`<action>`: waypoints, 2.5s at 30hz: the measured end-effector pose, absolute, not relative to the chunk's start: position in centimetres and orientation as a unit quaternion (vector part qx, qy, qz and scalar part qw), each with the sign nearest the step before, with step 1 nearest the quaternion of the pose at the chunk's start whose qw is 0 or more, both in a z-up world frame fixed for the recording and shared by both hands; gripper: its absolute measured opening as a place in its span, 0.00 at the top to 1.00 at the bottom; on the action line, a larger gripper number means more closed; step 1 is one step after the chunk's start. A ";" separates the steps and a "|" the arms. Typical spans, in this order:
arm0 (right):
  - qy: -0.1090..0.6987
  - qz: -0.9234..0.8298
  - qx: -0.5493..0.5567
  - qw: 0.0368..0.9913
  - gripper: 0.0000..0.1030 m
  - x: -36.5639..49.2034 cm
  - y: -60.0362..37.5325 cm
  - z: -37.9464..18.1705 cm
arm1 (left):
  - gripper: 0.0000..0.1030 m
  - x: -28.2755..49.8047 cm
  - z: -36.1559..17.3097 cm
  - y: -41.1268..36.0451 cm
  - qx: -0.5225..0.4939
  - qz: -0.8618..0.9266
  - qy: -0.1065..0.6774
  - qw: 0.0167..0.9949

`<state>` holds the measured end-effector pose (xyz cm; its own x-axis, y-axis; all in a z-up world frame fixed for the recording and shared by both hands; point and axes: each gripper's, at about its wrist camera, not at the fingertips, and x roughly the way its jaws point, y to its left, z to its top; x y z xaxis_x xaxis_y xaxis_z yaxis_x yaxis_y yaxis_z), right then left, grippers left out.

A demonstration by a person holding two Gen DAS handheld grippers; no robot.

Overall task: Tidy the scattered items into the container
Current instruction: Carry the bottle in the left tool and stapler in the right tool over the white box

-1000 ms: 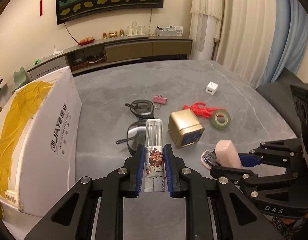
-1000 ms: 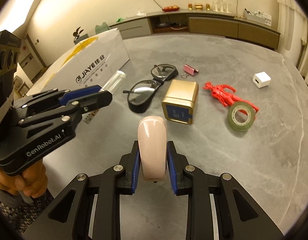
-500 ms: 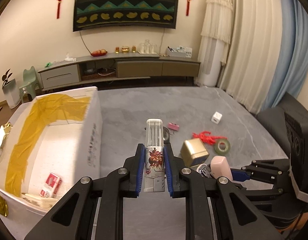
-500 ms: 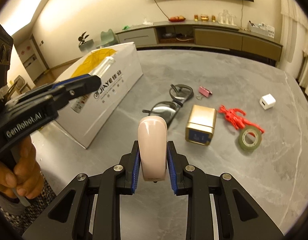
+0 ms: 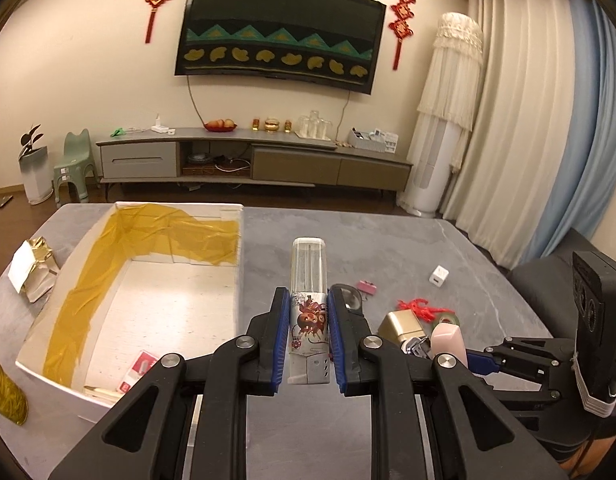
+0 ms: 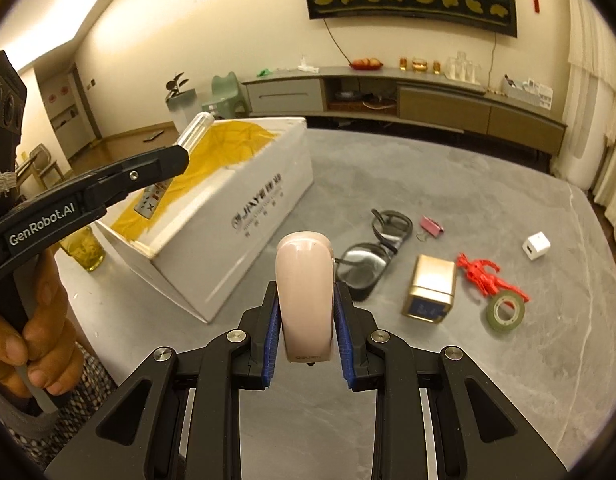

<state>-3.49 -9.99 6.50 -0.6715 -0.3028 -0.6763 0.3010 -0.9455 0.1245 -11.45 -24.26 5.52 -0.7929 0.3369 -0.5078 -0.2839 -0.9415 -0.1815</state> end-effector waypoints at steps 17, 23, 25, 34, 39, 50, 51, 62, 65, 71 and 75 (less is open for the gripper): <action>-0.018 -0.919 0.355 0.172 0.74 -2.9 -14.4 8.5 | 0.80 -10.6 6.6 -30.5 -0.256 0.949 -0.107 0.150; -0.017 -0.919 0.349 0.182 0.74 -2.5 -16.5 9.2 | 0.80 -10.7 6.4 -32.1 -0.254 0.947 -0.129 0.147; -0.012 -0.919 0.349 0.185 0.74 -2.5 -17.3 9.3 | 0.80 -10.6 6.4 -32.6 -0.252 0.948 -0.132 0.145; 0.002 -0.915 0.351 0.197 0.74 -3.1 -20.2 9.9 | 0.80 -11.3 5.3 -35.3 -0.252 0.947 -0.155 0.128; 0.015 -0.915 0.348 0.202 0.74 -3.9 -21.8 10.5 | 0.80 -11.5 4.9 -36.7 -0.258 0.942 -0.171 0.126; 0.038 -0.909 0.352 0.220 0.74 -6.2 -26.3 11.2 | 0.80 -11.8 4.7 -39.5 -0.263 0.936 -0.204 0.116; 0.040 -0.908 0.352 0.222 0.74 -6.4 -26.6 11.2 | 0.80 -11.9 4.7 -39.8 -0.263 0.935 -0.206 0.116; 0.046 -0.902 0.362 0.229 0.74 -8.5 -27.9 11.3 | 0.80 -12.4 4.7 -41.3 -0.263 0.931 -0.226 0.116; 0.038 -0.900 0.368 0.231 0.74 -9.3 -27.7 11.3 | 0.80 -12.8 4.4 -41.7 -0.267 0.929 -0.230 0.113; 0.031 -0.896 0.376 0.234 0.74 -10.4 -27.3 11.0 | 0.80 -13.4 4.3 -41.5 -0.272 0.928 -0.230 0.113; 0.025 -0.893 0.383 0.234 0.74 -11.0 -26.9 10.9 | 0.80 -13.8 4.3 -41.2 -0.274 0.927 -0.228 0.113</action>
<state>-10.97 -26.94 10.86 -0.5972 -0.4001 -0.6952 0.4378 -0.8888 0.1354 -13.80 -41.15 4.30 -0.8239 0.3341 -0.4578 -0.0839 -0.8708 -0.4845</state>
